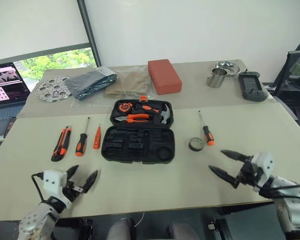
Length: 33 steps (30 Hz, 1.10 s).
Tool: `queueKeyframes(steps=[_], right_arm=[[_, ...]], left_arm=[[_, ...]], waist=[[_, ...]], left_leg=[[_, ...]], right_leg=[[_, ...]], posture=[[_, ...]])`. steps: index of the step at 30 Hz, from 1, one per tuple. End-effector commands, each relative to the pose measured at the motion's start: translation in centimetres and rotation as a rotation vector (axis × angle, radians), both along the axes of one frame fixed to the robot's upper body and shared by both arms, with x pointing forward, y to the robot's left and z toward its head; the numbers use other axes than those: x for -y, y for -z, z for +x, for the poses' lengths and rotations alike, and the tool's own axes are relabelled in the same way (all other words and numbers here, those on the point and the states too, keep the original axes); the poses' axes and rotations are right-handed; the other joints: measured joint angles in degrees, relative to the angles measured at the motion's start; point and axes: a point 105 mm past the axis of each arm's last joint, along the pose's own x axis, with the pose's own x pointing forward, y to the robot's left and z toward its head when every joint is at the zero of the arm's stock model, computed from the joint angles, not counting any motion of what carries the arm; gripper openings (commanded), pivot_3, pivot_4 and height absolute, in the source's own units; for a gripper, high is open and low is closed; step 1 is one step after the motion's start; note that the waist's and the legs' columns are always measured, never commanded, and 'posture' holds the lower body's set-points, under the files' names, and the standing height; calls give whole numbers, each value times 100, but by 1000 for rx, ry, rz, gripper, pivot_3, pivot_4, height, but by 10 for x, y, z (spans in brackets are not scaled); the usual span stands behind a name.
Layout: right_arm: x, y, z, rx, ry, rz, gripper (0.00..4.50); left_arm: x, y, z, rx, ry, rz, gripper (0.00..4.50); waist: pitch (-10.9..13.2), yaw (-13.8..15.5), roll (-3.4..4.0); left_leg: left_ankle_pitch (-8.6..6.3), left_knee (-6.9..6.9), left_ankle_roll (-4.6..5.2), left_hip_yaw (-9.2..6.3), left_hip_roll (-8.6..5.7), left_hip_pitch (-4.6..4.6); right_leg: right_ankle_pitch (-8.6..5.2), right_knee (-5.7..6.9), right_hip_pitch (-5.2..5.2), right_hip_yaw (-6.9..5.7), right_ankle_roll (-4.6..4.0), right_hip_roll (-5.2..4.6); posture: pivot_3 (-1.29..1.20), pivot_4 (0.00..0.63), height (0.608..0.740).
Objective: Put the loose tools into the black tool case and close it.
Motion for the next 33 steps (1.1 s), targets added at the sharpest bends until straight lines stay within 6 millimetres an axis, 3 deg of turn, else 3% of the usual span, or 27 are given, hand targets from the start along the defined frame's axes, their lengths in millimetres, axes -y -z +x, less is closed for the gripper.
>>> queueKeyframes(steps=[1, 6, 12, 27, 30, 33], right_arm=[[-38, -35, -2, 42, -168, 28, 4427], [-68, -61, 4, 102, -255, 9, 4427], [-84, -71, 5, 125, -302, -3, 4427], [-89, -74, 3, 129, -309, -6, 4427], [-90, -75, 4, 130, -312, -6, 4500], [-90, -75, 4, 130, -312, -7, 4500]], left_arm=[[-9, -29, 24, 73, -104, 19, 4500], [-7, -30, 50, -16, -182, 69, 4500], [1, -23, 72, -99, -206, 116, 4500], [-10, -13, 80, -181, -262, 171, 4500], [-10, -13, 80, -189, -266, 163, 3900], [-11, -13, 80, -189, -269, 158, 2684]], waist=[[0, 63, -1], [-1, 136, 0], [2, 152, -4], [3, 139, -7], [3, 140, -7], [3, 134, -6]], left_leg=[[0, 5, 0, -5, -2, -4], [0, 11, 2, -2, -6, -7], [1, 10, 0, -2, -8, -8], [5, 9, -7, 1, -6, -4], [5, 9, -7, 1, -6, -4], [5, 8, -7, 1, -6, -4]], right_leg=[[0, 0, 2, -1, 1, -1], [3, -1, -1, -7, 7, 6], [3, -3, -1, -11, 7, 11], [3, 1, -2, -11, 7, 17], [3, 1, -2, -11, 7, 15], [3, 1, -2, -11, 7, 15]], posture=[[0, 150, 740], [0, 150, 740], [0, 150, 740], [0, 150, 740], [0, 150, 740], [0, 150, 740]])
